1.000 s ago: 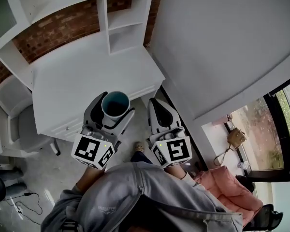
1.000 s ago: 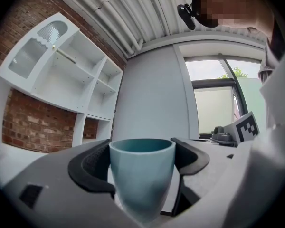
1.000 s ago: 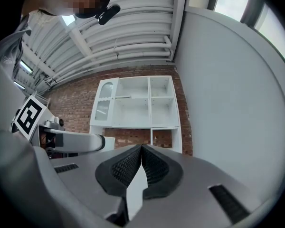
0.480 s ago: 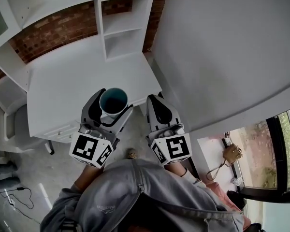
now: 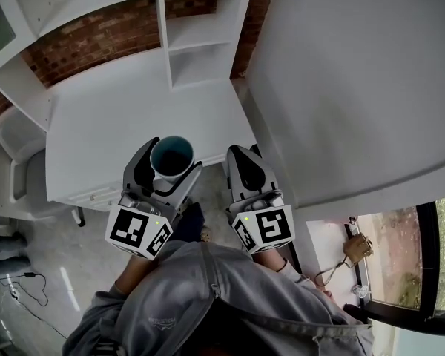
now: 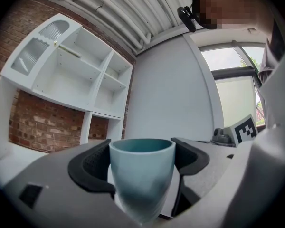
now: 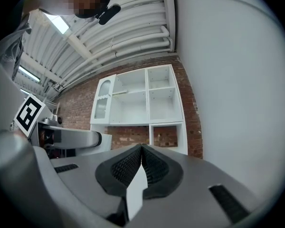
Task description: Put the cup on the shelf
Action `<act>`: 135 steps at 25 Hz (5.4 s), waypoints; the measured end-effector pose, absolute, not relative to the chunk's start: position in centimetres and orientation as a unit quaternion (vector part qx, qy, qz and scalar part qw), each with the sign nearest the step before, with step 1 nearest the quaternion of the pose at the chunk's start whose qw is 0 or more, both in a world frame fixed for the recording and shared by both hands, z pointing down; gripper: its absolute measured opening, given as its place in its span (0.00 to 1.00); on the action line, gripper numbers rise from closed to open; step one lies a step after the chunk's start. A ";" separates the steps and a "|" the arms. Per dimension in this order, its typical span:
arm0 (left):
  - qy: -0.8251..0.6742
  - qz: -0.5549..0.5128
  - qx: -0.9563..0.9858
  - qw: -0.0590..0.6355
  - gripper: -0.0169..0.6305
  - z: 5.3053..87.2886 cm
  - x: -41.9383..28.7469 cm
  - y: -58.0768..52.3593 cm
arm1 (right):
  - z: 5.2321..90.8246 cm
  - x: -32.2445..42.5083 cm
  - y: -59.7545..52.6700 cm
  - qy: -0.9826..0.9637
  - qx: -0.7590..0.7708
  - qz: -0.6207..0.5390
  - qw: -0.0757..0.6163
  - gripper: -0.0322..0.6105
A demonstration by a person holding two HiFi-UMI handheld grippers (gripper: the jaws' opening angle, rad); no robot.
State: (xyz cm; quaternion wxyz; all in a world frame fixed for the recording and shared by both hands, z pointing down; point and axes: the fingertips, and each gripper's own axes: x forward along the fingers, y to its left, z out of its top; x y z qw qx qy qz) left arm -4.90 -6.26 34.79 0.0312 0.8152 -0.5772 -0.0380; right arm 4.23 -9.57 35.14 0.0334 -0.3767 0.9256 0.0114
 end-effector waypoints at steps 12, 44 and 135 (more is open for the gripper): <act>-0.567 -0.052 0.821 0.034 0.63 35.1 -7.2 -14.9 | 35.5 2.8 -16.9 0.917 -0.398 0.016 0.028 0.09; -0.542 -0.030 0.840 0.030 0.63 34.5 -14.5 -34.5 | 34.9 -7.7 -35.8 0.926 -0.375 0.038 0.022 0.09; -0.708 -0.037 0.702 -0.067 0.63 11.6 -20.4 -57.7 | 16.1 -11.5 -52.8 0.962 -0.189 0.158 0.114 0.09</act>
